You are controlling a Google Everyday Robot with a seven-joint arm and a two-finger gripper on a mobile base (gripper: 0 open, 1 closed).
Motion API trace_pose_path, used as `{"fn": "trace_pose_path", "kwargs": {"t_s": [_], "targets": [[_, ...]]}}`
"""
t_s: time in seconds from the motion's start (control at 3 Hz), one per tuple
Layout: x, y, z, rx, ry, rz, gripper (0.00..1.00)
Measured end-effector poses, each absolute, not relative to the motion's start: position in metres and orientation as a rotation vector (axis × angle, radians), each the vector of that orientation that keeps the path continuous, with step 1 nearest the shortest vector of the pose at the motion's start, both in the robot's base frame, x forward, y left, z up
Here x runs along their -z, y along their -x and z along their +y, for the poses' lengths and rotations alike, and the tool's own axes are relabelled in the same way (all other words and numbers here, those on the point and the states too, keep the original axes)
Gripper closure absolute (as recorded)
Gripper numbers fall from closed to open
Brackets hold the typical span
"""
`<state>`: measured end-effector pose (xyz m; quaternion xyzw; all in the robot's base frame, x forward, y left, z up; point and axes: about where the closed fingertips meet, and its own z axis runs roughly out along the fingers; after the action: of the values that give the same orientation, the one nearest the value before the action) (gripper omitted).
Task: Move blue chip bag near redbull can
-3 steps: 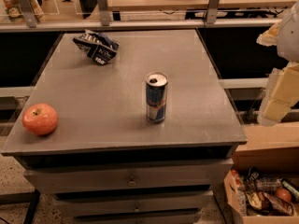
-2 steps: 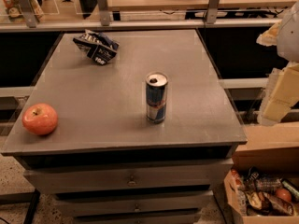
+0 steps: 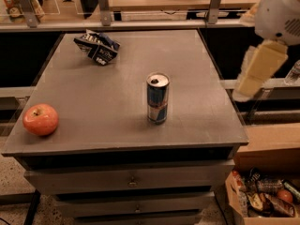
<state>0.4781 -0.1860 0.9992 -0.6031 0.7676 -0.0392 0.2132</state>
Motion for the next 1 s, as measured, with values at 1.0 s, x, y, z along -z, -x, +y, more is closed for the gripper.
{"fn": "trace_pose_path", "kwargs": {"t_s": [1.0], "targets": [[-1.0143,-0.5513,-0.1488,0.097,1.634,1.993,0.00]]}}
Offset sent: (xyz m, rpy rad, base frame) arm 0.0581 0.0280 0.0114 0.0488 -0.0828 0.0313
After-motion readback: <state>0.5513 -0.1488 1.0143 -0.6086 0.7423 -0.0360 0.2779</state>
